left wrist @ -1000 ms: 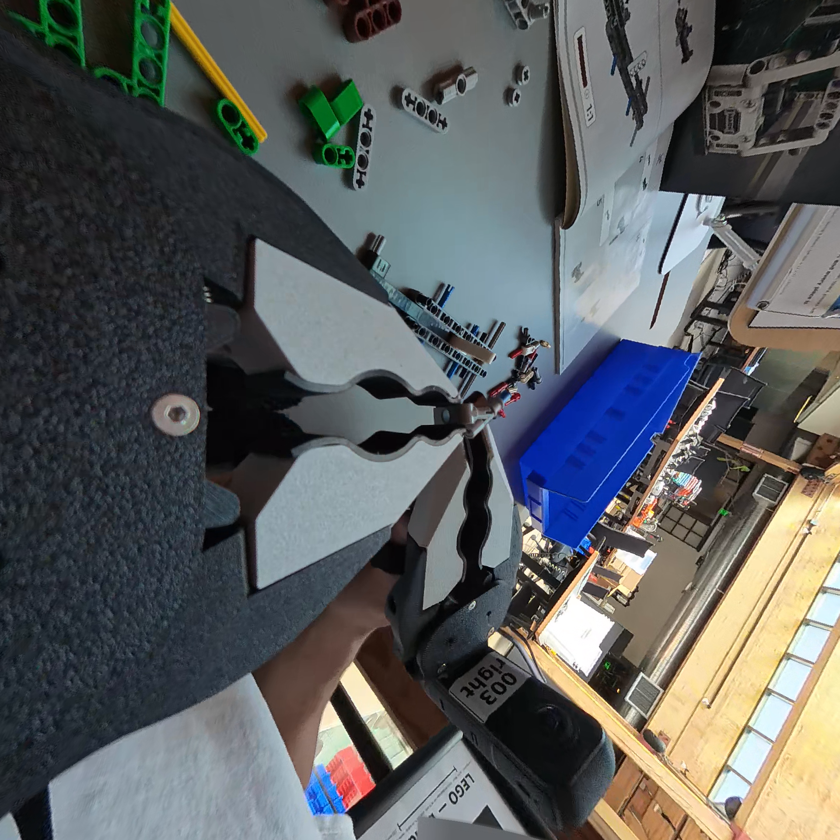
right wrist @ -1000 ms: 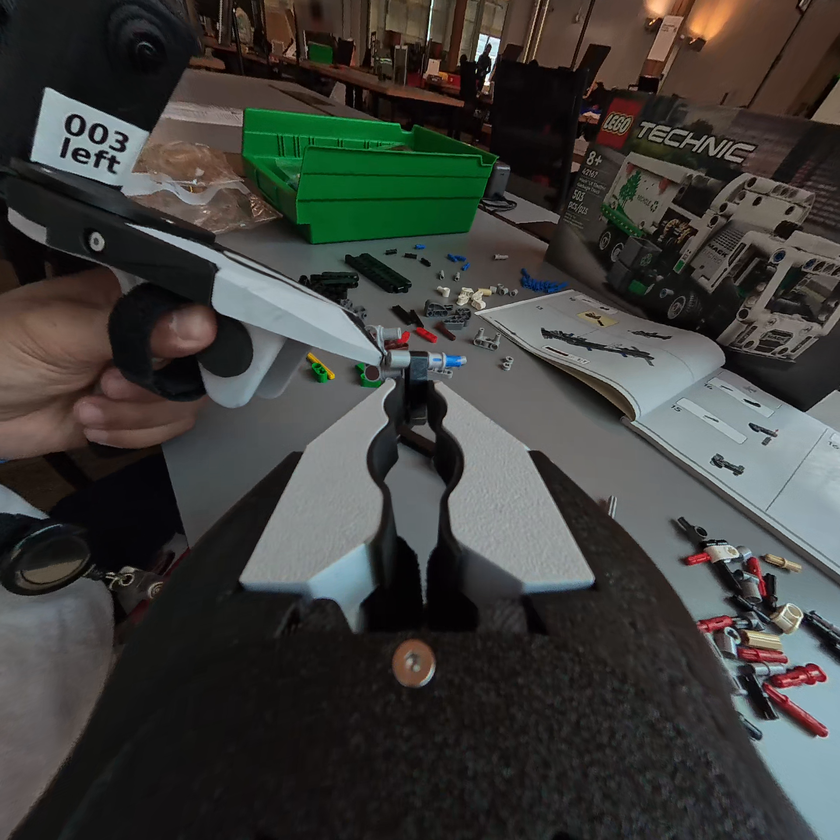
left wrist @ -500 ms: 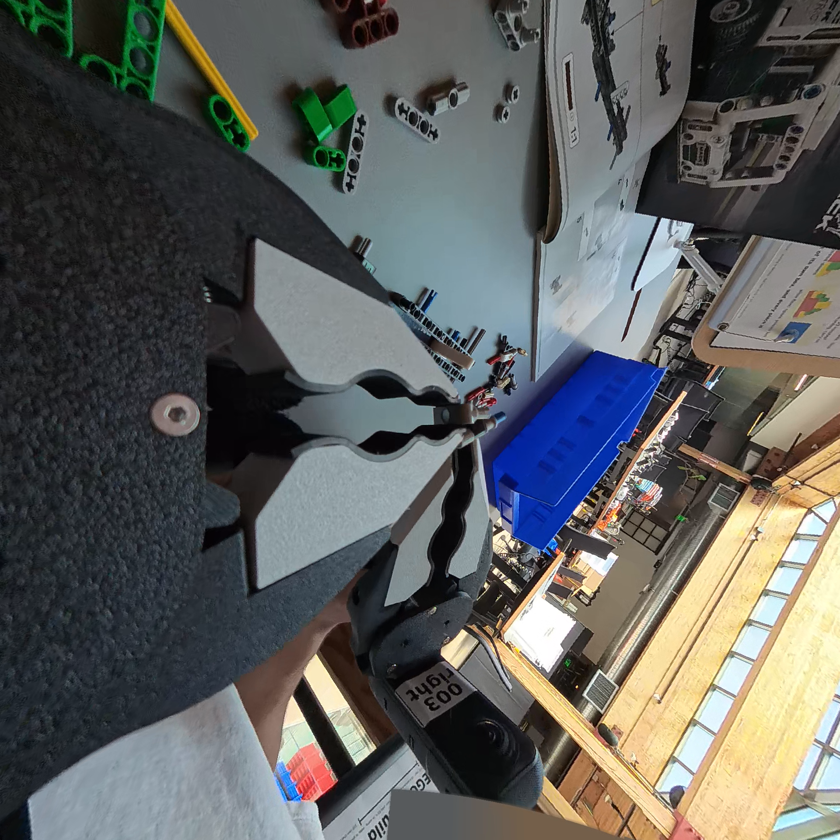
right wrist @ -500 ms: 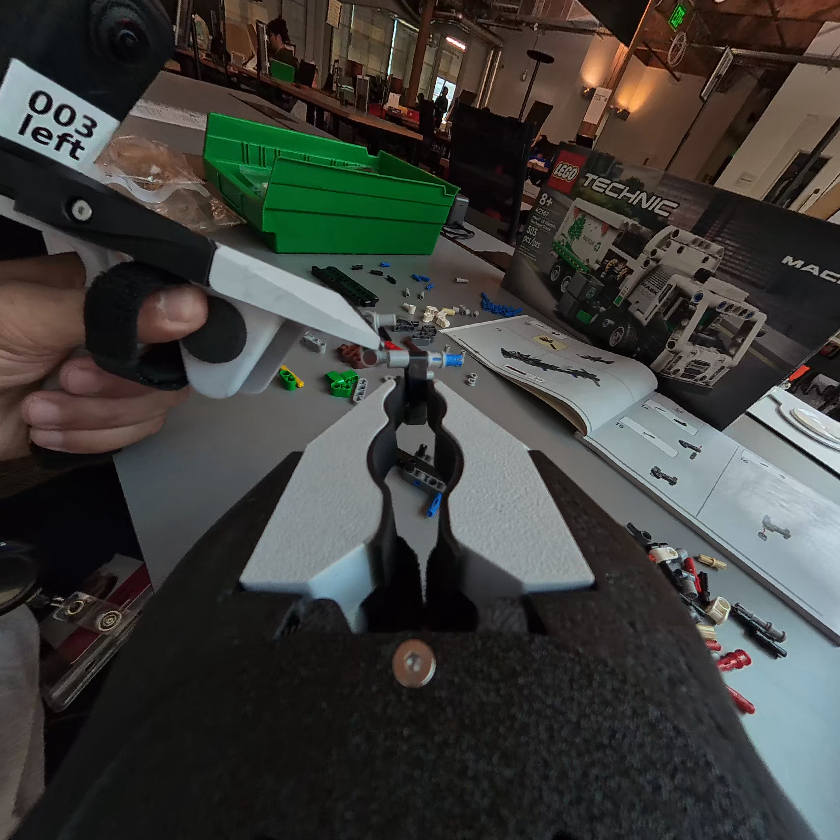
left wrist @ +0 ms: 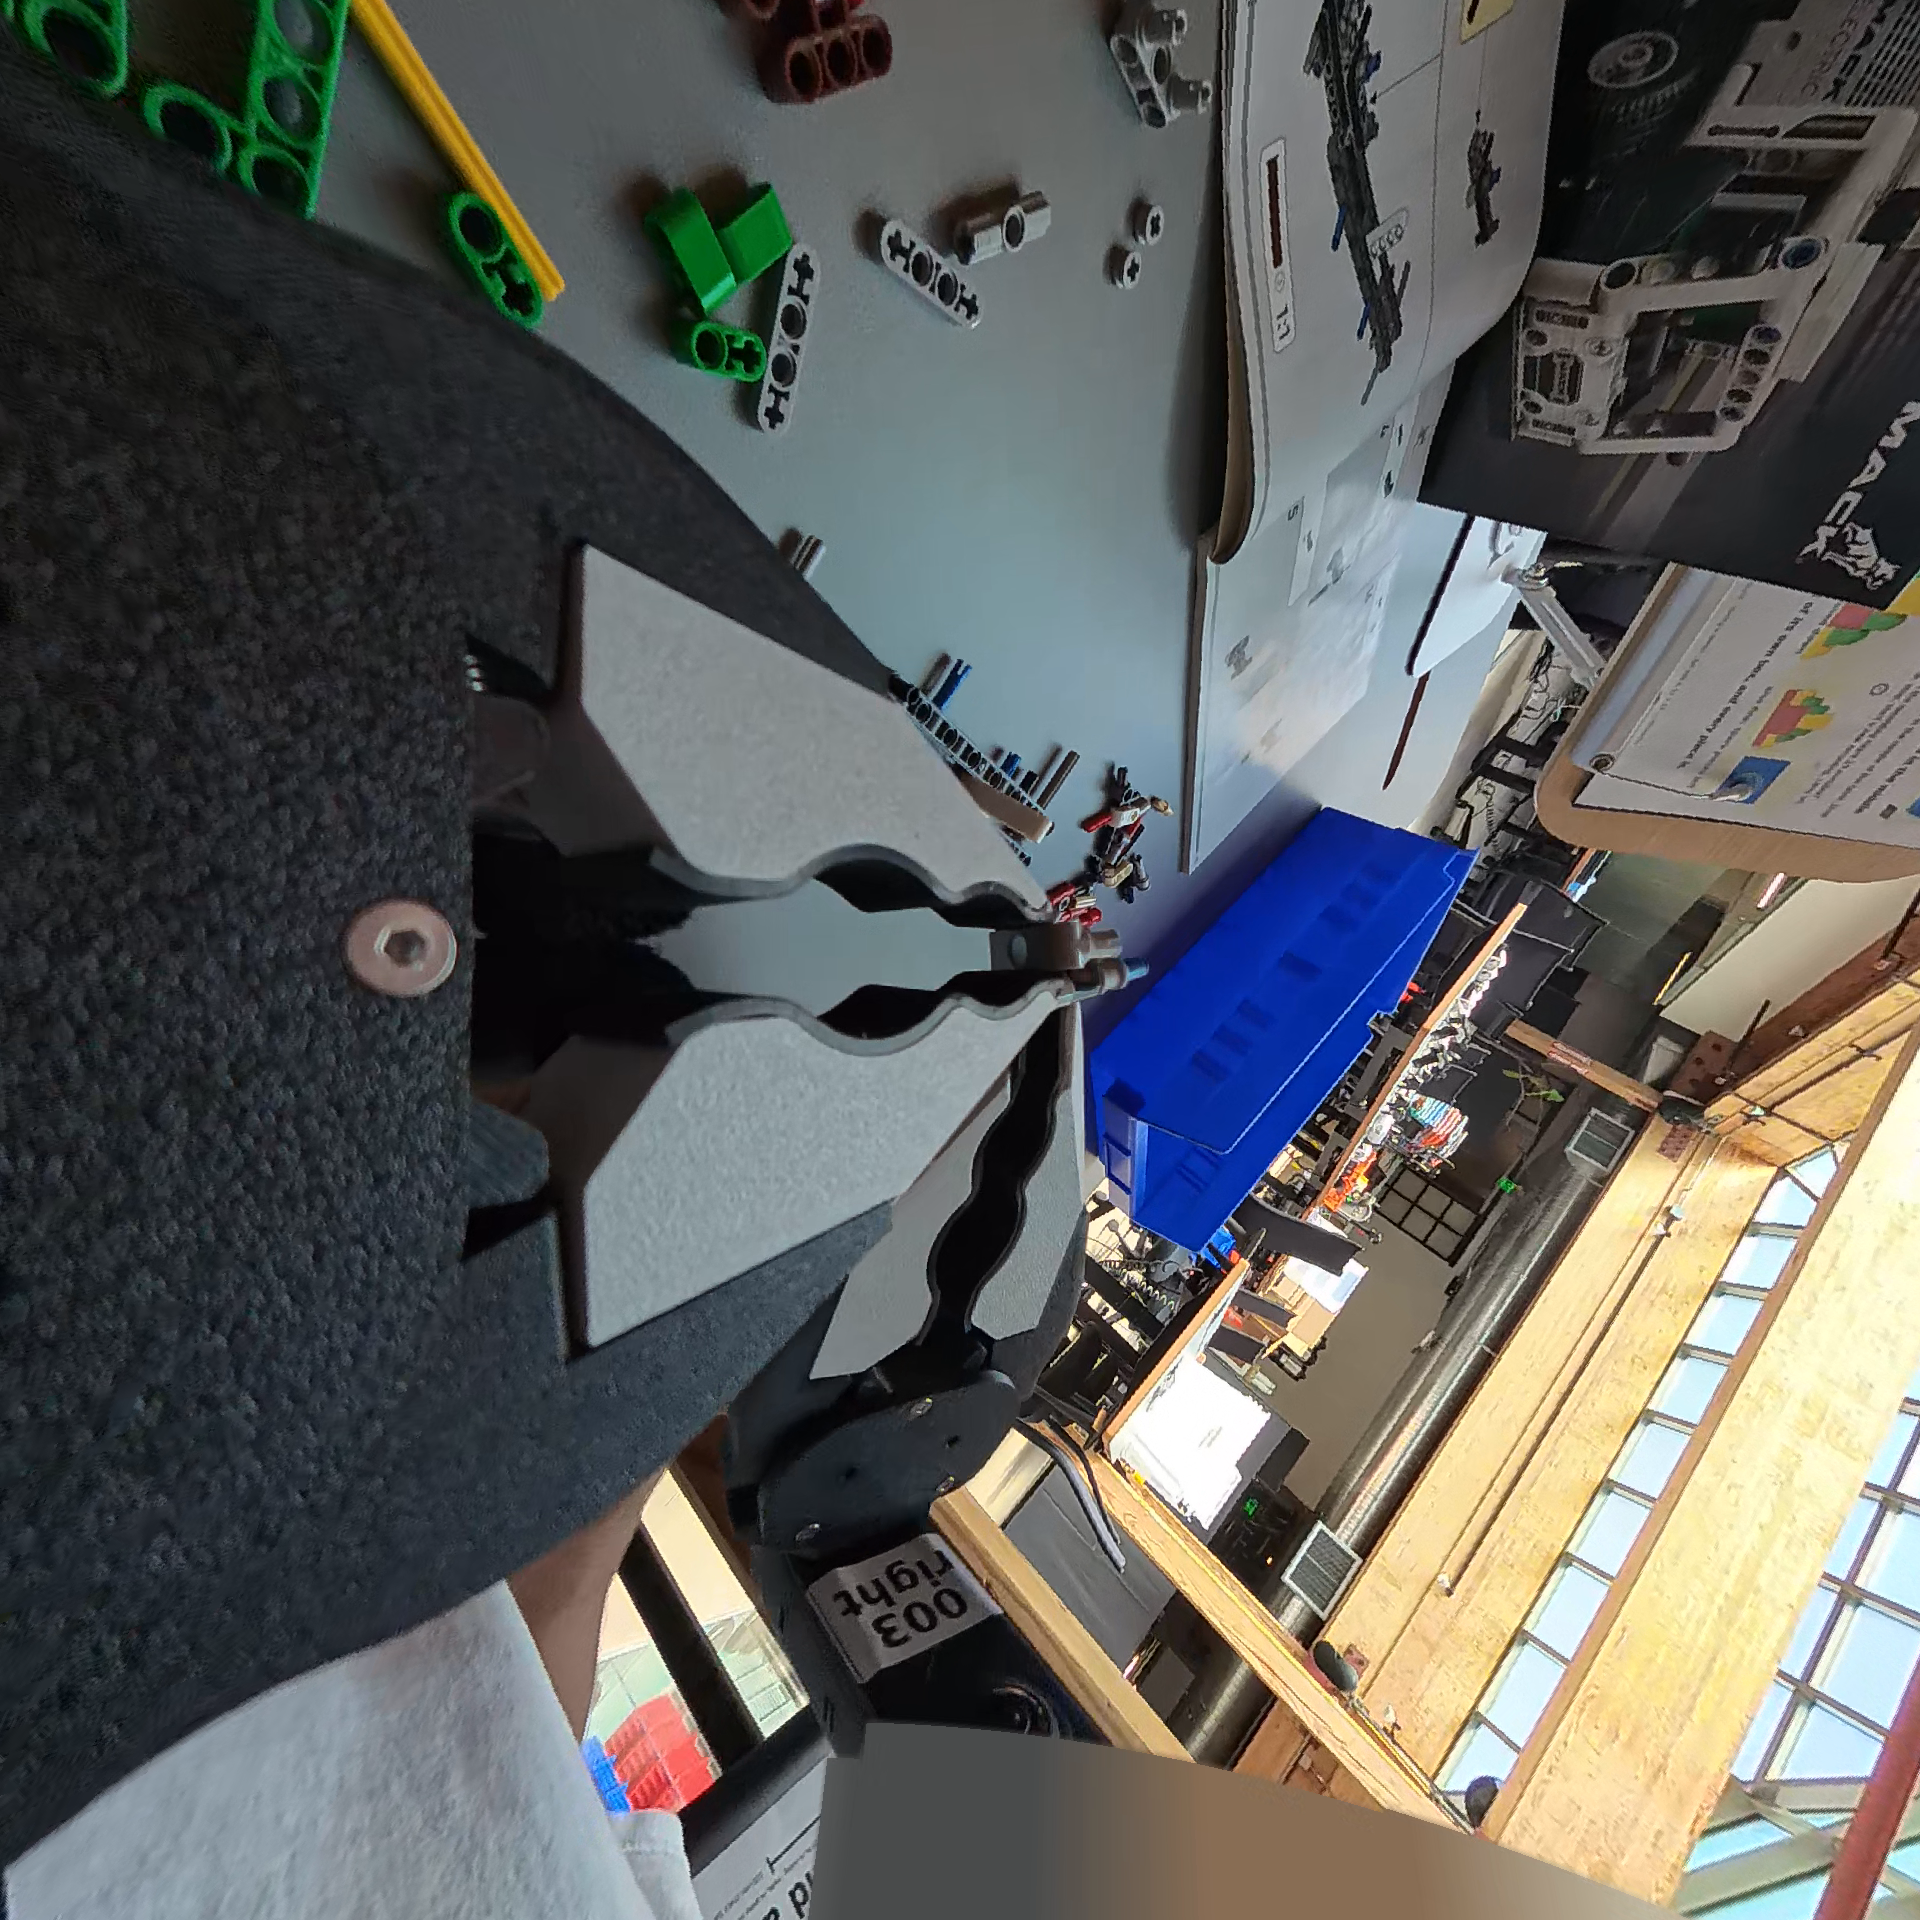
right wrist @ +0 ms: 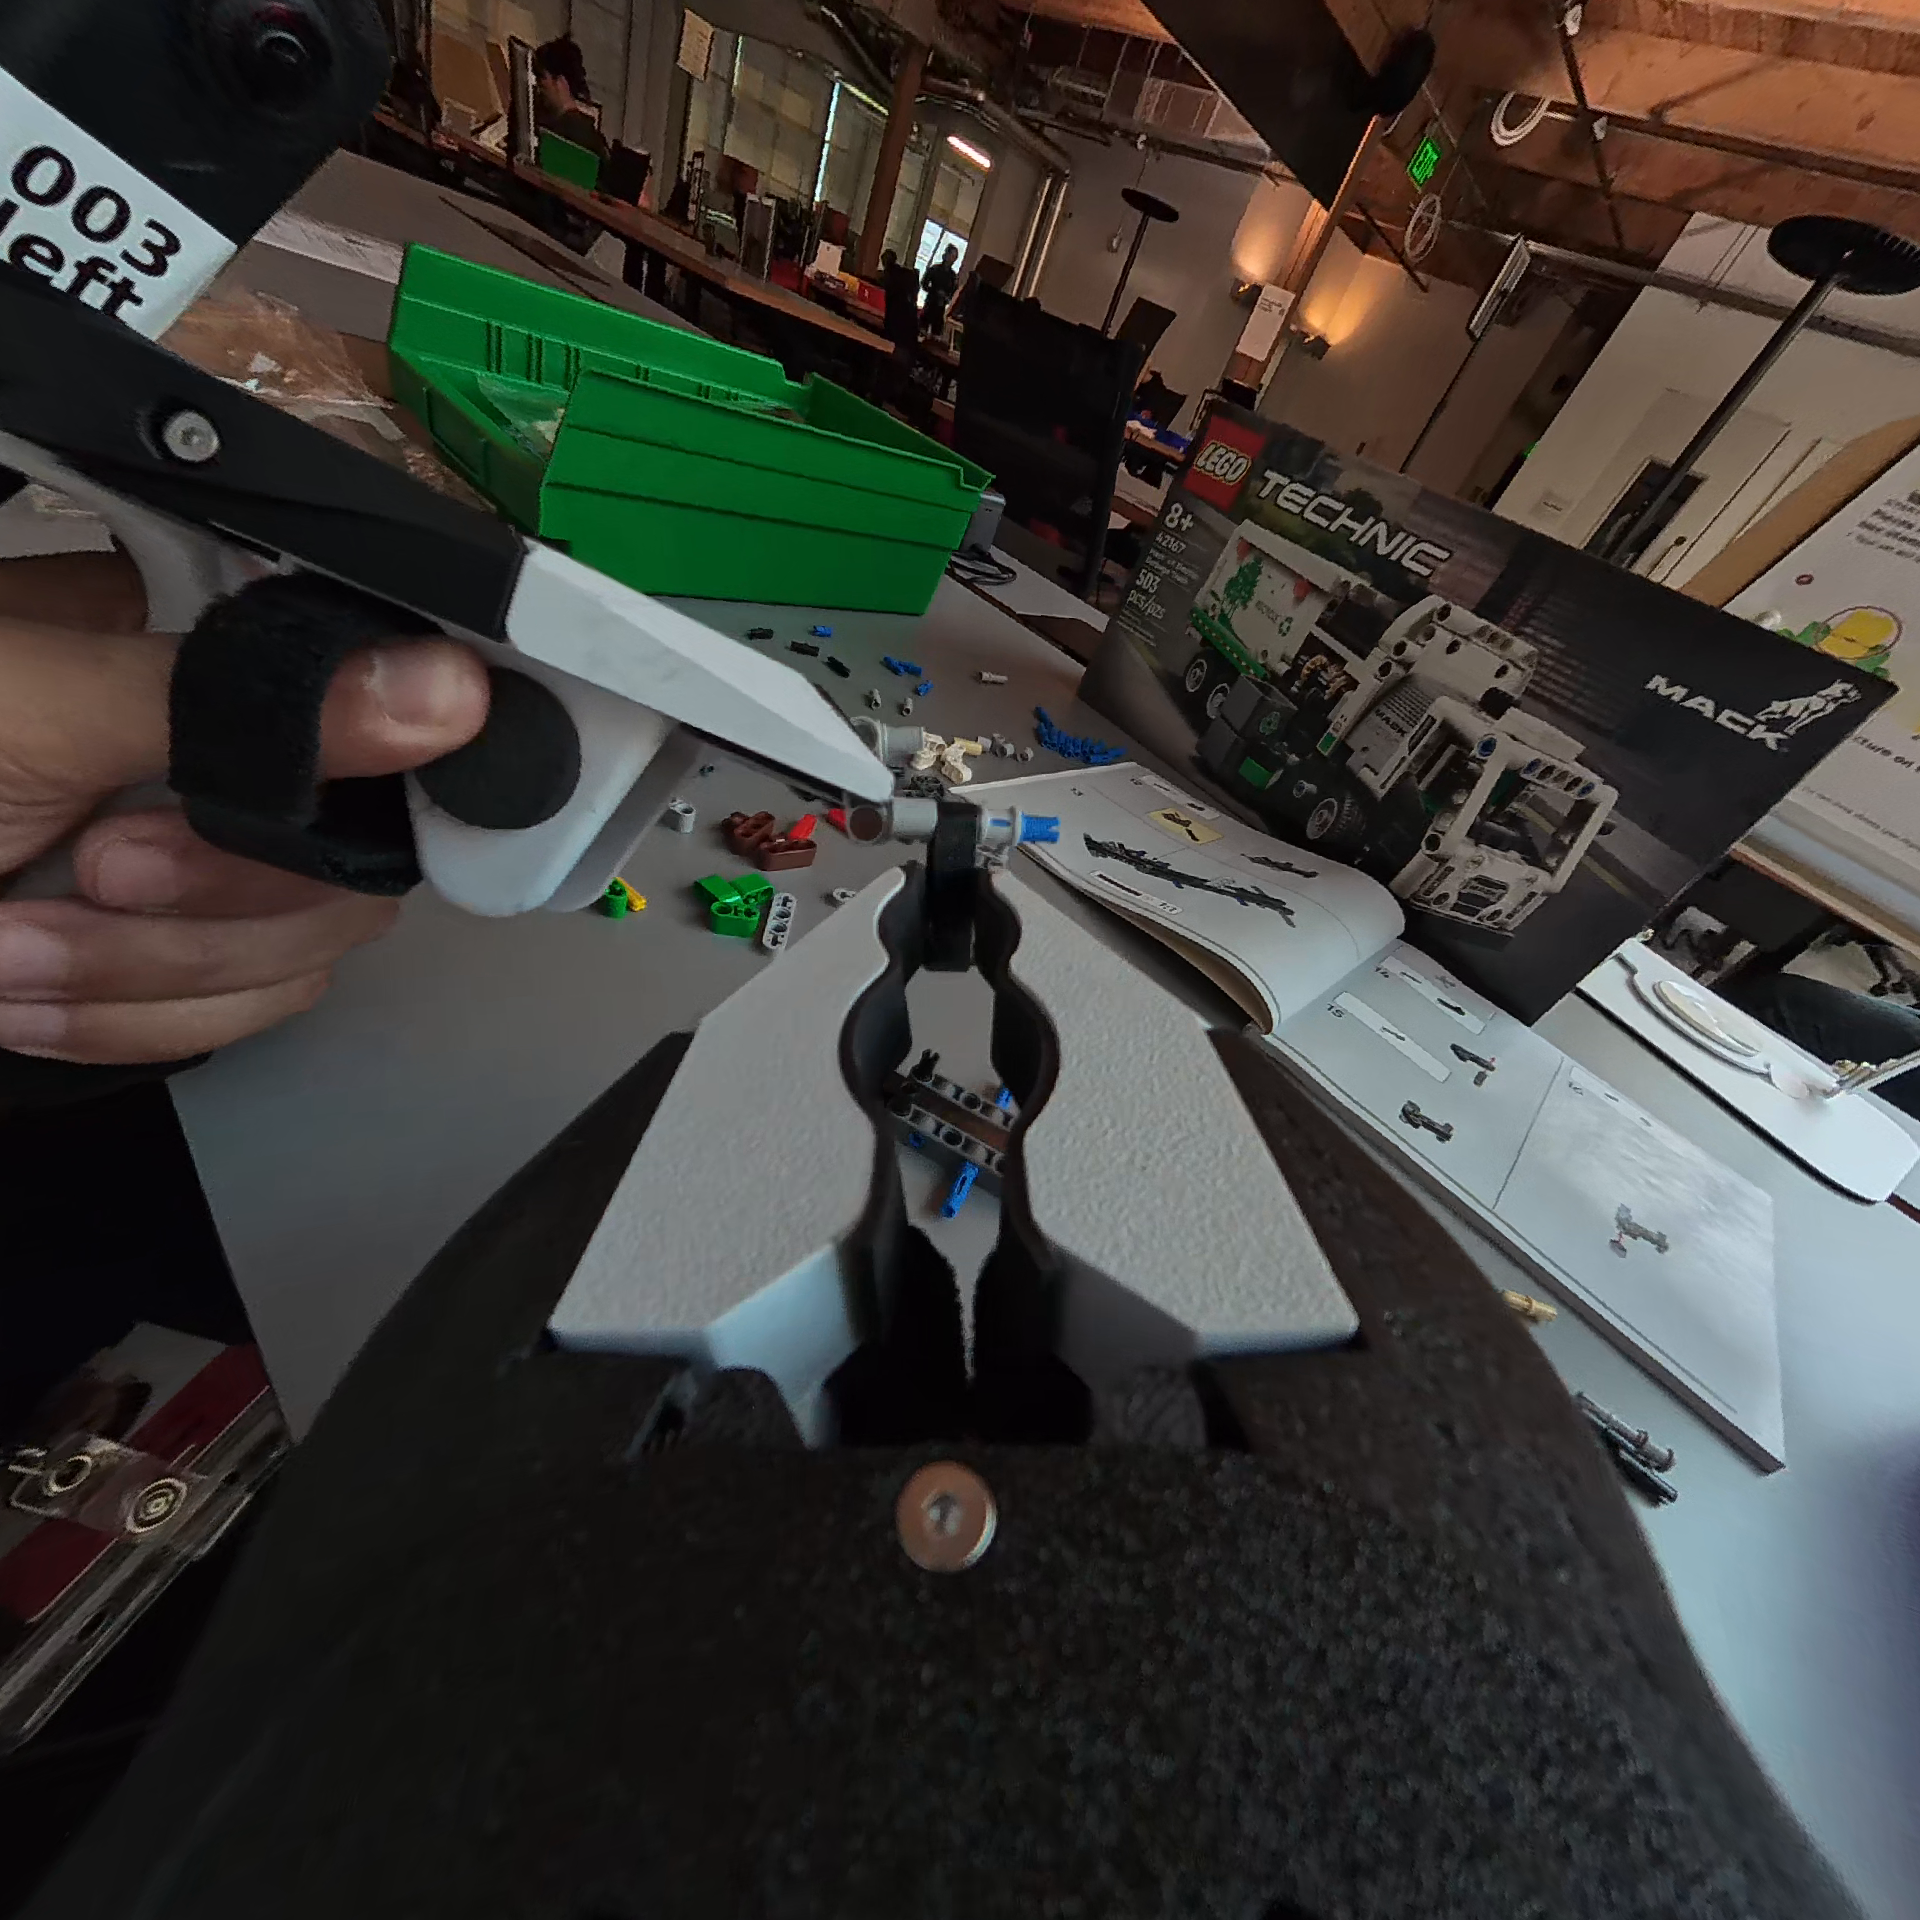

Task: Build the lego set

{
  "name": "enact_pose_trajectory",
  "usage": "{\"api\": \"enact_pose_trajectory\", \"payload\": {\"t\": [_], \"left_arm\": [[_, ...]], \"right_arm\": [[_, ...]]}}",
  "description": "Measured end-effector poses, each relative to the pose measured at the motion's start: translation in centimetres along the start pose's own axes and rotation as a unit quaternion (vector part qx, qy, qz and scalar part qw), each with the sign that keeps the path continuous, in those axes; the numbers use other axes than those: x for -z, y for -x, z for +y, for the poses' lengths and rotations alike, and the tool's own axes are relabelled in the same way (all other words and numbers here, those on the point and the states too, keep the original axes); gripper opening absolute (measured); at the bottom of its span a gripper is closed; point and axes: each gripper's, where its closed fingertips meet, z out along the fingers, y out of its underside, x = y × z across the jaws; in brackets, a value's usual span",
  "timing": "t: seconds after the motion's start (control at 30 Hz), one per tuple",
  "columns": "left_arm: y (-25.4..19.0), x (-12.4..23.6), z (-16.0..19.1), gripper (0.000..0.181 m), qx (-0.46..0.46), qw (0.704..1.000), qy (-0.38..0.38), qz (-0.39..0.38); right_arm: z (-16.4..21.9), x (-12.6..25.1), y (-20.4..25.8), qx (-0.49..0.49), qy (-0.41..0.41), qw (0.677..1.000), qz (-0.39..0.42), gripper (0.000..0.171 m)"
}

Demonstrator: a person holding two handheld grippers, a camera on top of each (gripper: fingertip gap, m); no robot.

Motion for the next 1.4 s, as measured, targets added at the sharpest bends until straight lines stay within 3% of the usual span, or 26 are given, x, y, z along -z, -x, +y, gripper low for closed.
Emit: {"api": "enact_pose_trajectory", "payload": {"t": [0.17,0.4,0.93,1.13,1.3,1.4], "left_arm": [[-0.2,0.2,-0.8,0.005,-0.007,1.000,-0.015,0.001],[-1.0,0.3,-1.2,0.005,0.038,0.998,0.017,0.056],[-1.1,0.6,-1.0,0.005,0.060,0.994,0.009,0.092],[-1.0,0.6,-0.9,0.005,0.056,0.994,0.003,0.090],[-0.4,0.2,-0.9,0.005,0.071,0.995,-0.020,0.061],[-0.2,0.0,-0.7,0.005,0.079,0.995,-0.018,0.061]], "right_arm": [[-0.9,0.2,-0.1,0.036,-0.019,0.999,0.028,0.004],[-1.8,0.7,-0.2,0.023,-0.055,0.998,0.008,0.004],[-1.9,0.8,0.3,0.003,-0.064,0.997,-0.046,0.004],[-1.6,0.7,0.4,-0.042,-0.061,0.995,-0.067,0.004],[-1.3,0.4,0.8,0.012,-0.042,0.998,-0.037,0.004],[-1.0,0.3,0.7,-0.022,-0.038,0.998,-0.055,0.004]]}}
